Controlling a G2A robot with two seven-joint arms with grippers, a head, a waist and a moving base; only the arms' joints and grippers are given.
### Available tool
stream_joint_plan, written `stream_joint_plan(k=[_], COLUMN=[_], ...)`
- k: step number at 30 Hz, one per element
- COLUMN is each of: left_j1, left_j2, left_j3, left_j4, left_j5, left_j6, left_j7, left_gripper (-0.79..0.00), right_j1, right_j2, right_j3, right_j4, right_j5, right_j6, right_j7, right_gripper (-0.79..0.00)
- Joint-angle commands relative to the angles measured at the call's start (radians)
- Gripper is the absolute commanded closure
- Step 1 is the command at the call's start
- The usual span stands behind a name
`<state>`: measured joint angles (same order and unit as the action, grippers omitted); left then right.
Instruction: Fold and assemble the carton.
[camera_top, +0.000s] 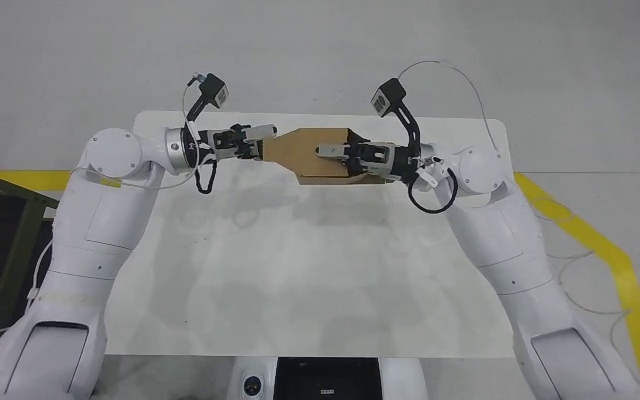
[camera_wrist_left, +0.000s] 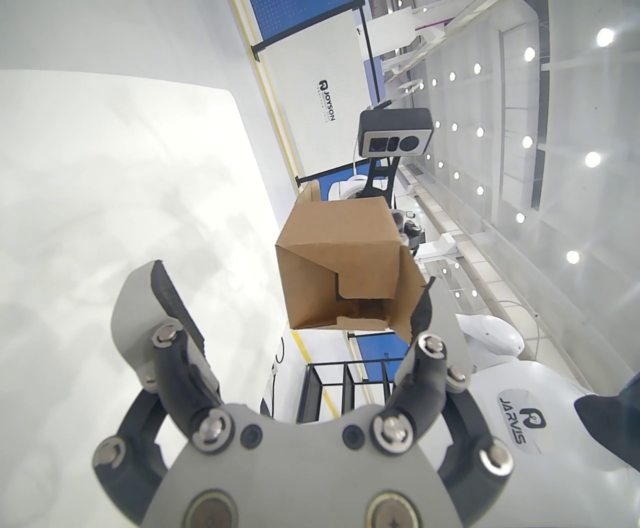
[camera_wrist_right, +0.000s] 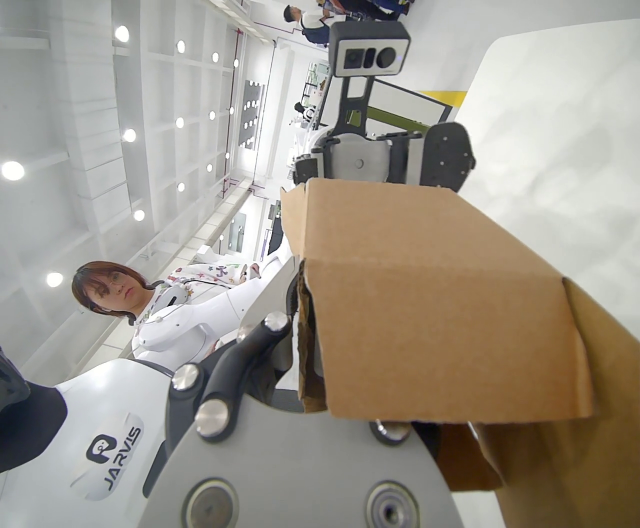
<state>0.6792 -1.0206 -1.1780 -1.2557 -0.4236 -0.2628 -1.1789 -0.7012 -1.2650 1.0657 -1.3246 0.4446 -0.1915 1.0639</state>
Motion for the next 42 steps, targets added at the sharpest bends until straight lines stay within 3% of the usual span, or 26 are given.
stream_joint_plan(k=[1, 9, 23, 42], left_j1=[0.005, 0.011, 0.017, -0.002], left_j2=[0.004, 0.013, 0.018, 0.009], left_j3=[-0.020, -0.021, -0.007, 0.039], left_j4=[-0.017, -0.089, -0.025, -0.014], left_j5=[-0.001, 0.031, 0.052, 0.006], left_j6=[-0.006, 0.032, 0.127, 0.085], left_j7=[0.011, -0.052, -0.058, -0.110], left_gripper=[-0.785, -0.785, -0.785, -0.785], right_j1=[-0.004, -0.024, -0.018, 0.020], right_j2=[0.003, 0.009, 0.008, -0.018], right_j3=[0.006, 0.017, 0.012, -0.047], right_j4=[0.007, -0.005, -0.071, -0.098], right_j5=[-0.024, -0.066, -0.053, 0.028], right_j6=[0.013, 0.057, 0.041, 0.019], right_j7=[-0.019, -0.068, -0.059, -0.088], right_gripper=[0.000, 0.000, 0.000, 0.000])
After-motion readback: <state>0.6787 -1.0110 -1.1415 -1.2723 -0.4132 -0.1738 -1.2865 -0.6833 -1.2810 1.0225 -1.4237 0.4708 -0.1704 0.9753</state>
